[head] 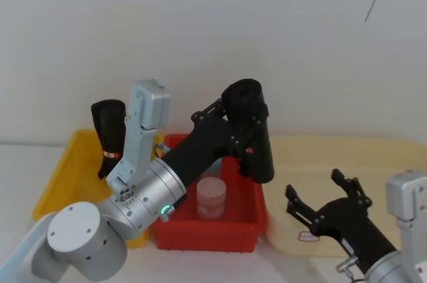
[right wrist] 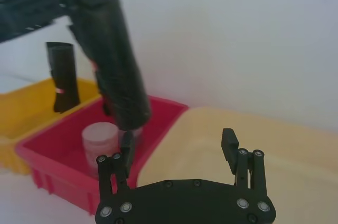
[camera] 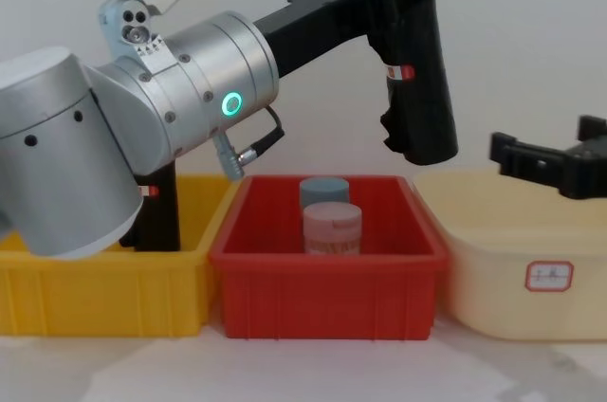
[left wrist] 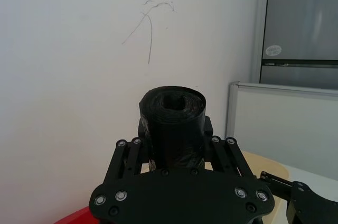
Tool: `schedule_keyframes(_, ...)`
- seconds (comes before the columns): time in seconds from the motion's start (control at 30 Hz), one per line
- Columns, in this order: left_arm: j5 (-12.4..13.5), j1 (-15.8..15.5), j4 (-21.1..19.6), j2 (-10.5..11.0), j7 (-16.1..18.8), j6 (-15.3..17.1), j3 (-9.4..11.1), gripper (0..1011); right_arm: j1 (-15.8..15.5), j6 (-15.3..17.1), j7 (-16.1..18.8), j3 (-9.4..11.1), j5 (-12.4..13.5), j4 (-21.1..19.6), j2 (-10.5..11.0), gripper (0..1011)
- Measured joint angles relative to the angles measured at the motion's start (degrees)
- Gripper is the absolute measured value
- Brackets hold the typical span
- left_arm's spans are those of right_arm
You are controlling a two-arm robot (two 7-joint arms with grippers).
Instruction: Pick up the garbage bag with the one hand and transfer it to the other hand.
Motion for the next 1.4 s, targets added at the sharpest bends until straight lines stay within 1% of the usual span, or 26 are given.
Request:
schedule_keyframes(0.07,-0.02,0.01,-0.02,0.01,0.05,-0.01,-0.01,523,0.34,-0.05,0.29,-0.47,-0.44,-0.1,0.16,1000)
schedule_keyframes(0.13,-0.03,0.02,-0.02,0.02,0.08,-0.01,-0.03,523,0.93,-0.11,0.87,-1.25,-1.41,-0.2,0.33,1000)
schedule_keyframes(0.17,-0.03,0.02,-0.02,0.02,0.08,-0.01,-0.03,523,0.93,-0.11,0.87,-1.25,-1.41,-0.2,0.33,1000)
schedule_keyframes(0.23,-0.05,0.04,-0.02,0.04,0.15,-0.01,-0.05,523,2.0,-0.32,1.63,-2.48,-3.0,-0.16,0.44,999)
schedule_keyframes(0.43,-0.09,0.07,-0.02,0.06,0.21,-0.01,-0.09,523,3.63,-0.71,2.47,-3.65,-4.88,0.71,0.35,1000)
schedule_keyframes(0.77,-0.12,0.1,-0.01,0.06,0.27,-0.01,-0.1,523,6.48,-1.25,3.26,-4.68,-7.06,2.95,-0.42,999)
schedule_keyframes(1.0,-0.12,0.11,-0.02,0.06,0.31,-0.01,-0.09,523,8.2,-1.26,3.82,-5.22,-8.09,4.36,-1.14,1000)
schedule_keyframes(1.4,-0.11,0.1,-0.01,0.06,0.31,0.0,-0.09,523,10.5,-0.77,5.04,-6.04,-9.11,6.32,-2.52,1000)
